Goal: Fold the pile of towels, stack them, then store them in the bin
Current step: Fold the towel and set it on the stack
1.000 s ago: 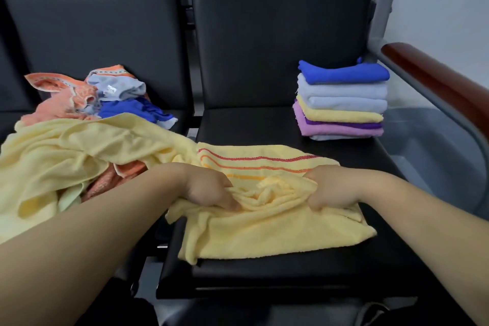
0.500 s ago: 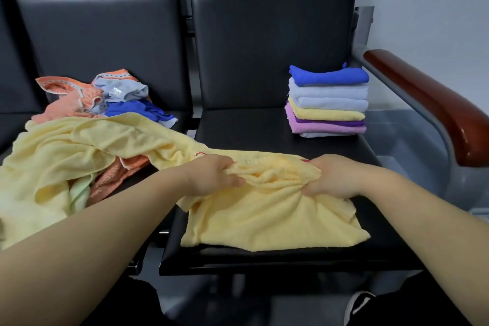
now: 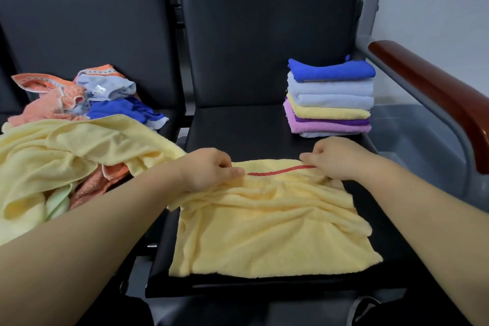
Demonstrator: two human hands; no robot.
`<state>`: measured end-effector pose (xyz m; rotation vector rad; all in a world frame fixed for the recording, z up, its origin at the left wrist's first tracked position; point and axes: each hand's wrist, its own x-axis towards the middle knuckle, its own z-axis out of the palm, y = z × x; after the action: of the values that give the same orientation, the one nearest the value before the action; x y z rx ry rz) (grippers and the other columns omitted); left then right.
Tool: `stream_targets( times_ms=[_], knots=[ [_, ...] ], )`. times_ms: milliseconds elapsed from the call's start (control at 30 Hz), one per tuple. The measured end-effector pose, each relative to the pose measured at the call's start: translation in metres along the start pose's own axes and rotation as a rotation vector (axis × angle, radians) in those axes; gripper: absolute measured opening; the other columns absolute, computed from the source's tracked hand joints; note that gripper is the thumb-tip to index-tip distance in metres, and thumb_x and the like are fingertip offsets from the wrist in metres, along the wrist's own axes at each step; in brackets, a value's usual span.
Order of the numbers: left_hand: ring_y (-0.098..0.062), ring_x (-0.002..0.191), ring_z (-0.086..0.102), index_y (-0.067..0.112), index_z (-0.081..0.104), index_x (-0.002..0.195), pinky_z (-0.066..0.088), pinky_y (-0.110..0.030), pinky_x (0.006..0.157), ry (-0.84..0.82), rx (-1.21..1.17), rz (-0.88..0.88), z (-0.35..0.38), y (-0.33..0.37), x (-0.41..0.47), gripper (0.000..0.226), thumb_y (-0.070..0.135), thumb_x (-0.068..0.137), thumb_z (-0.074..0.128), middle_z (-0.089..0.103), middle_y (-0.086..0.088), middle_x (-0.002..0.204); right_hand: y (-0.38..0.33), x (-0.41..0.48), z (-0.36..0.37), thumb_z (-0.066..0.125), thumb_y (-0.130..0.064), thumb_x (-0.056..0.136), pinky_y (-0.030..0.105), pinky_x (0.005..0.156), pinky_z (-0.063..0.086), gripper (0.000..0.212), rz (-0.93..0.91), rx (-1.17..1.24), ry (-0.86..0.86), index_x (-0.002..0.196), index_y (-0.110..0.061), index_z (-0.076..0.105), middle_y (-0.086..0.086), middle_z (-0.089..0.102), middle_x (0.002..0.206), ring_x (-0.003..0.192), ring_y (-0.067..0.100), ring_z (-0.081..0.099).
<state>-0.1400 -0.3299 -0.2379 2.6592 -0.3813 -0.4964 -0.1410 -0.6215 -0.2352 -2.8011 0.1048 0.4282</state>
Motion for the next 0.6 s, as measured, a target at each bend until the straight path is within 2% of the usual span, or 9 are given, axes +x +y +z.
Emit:
stream_targets(
  times_ms=[67,133,233,333,400,500,600],
  knots=[
    [-0.012,0.081,0.063,0.026,0.065,0.086,0.048,-0.029,0.068,0.007,0.031,-0.018,0.006,-0.001,0.008,0.039,0.060,0.098,0.052,0.066,0.007,0.087,-0.002,0.014,0.007,0.063,-0.053,0.092,0.033,0.079,0.055,0.034,-0.016,0.028,0.024,0.088,-0.020,0.067,-0.008,0.069,0.091,0.082,0.011,0.062],
    [-0.012,0.081,0.061,0.024,0.064,0.086,0.050,-0.030,0.070,-0.006,0.080,-0.011,0.011,-0.004,0.016,0.036,0.057,0.097,0.056,0.065,0.007,0.087,-0.004,0.022,0.013,0.069,-0.048,0.086,0.034,0.080,0.056,0.022,-0.043,0.007,-0.080,0.093,-0.028,0.066,-0.009,0.067,0.096,0.086,0.011,0.063],
    [-0.015,0.083,0.061,0.022,0.063,0.088,0.052,-0.034,0.078,-0.042,0.139,0.008,0.020,-0.009,0.024,0.033,0.054,0.093,0.060,0.065,0.007,0.088,-0.008,0.030,0.018,0.069,-0.033,0.082,0.034,0.066,0.047,0.017,-0.090,-0.010,-0.210,0.078,-0.020,0.059,-0.007,0.059,0.080,0.070,0.013,0.055],
    [-0.016,0.081,0.060,0.020,0.062,0.085,0.052,-0.035,0.077,-0.059,0.114,0.021,0.019,-0.013,0.028,0.033,0.052,0.092,0.063,0.064,0.005,0.085,-0.011,0.035,0.014,0.068,-0.027,0.081,0.035,0.062,0.036,0.025,-0.153,0.082,-0.203,0.069,-0.021,0.046,-0.003,0.045,0.072,0.066,0.015,0.044],
    [-0.016,0.080,0.060,0.019,0.062,0.084,0.052,-0.034,0.077,-0.077,0.107,0.031,0.017,-0.014,0.028,0.034,0.052,0.092,0.063,0.064,0.005,0.084,-0.008,0.037,0.011,0.069,-0.026,0.082,0.037,0.063,0.038,0.024,-0.142,0.230,-0.192,0.072,-0.022,0.048,-0.003,0.047,0.073,0.069,0.017,0.047],
    [-0.014,0.076,0.057,0.017,0.062,0.083,0.052,-0.035,0.076,-0.091,0.118,0.047,0.017,-0.014,0.029,0.036,0.051,0.093,0.062,0.063,0.003,0.082,0.000,0.039,0.006,0.077,-0.026,0.082,0.040,0.071,0.050,0.019,-0.125,0.458,-0.271,0.074,-0.024,0.060,-0.001,0.064,0.080,0.079,0.022,0.064],
    [-0.014,0.077,0.057,0.015,0.062,0.084,0.053,-0.037,0.078,-0.091,0.116,0.053,0.016,-0.013,0.028,0.036,0.050,0.093,0.062,0.066,0.000,0.087,0.006,0.041,0.001,0.083,-0.020,0.085,0.036,0.076,0.056,0.017,-0.127,0.565,-0.269,0.092,-0.023,0.068,0.001,0.070,0.094,0.090,0.023,0.070]
  ],
)
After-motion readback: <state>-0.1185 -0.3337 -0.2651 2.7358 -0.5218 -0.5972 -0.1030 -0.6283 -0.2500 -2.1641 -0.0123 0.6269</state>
